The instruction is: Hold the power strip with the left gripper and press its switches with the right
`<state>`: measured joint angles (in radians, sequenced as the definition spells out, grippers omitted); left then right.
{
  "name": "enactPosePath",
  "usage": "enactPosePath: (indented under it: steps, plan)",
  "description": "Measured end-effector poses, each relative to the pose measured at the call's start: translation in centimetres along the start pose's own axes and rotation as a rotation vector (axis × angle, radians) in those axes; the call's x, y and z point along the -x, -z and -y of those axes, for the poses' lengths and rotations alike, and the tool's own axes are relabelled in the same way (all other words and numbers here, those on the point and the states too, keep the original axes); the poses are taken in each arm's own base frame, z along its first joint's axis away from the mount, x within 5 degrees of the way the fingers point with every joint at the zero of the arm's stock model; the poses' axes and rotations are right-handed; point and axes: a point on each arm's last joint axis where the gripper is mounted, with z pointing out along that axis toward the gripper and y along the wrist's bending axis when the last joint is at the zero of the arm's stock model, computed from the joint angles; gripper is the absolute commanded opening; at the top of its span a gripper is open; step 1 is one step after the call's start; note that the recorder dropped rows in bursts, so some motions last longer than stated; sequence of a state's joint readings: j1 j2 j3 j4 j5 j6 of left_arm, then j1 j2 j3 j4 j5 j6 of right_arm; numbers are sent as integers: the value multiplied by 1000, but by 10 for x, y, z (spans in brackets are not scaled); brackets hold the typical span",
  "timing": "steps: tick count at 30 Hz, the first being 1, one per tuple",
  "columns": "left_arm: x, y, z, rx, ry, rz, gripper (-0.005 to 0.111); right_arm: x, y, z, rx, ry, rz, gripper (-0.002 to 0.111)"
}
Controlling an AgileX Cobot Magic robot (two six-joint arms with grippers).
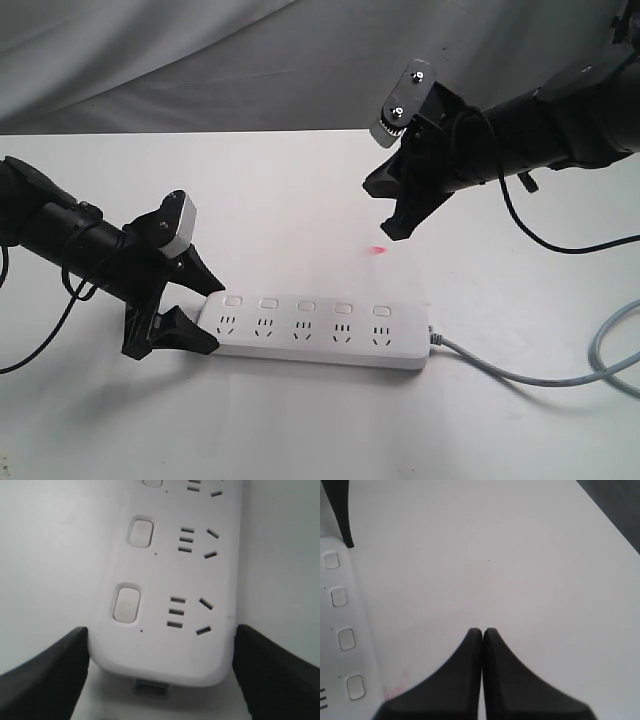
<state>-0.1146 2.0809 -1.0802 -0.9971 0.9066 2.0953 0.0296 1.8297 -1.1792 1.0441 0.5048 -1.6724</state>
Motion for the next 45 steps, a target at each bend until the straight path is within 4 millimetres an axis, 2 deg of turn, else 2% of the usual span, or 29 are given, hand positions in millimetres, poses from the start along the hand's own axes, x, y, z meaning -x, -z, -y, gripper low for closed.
enactPosePath:
  steps: [33,40,45]
  plan:
    - [0,0,0,0,0,0,56,1,2,0,-3,-3,6,0]
    - [0,0,0,0,0,0,56,15,21,0,-37,22,48,0]
    - [0,0,0,0,0,0,56,34,48,-1,-84,56,106,0]
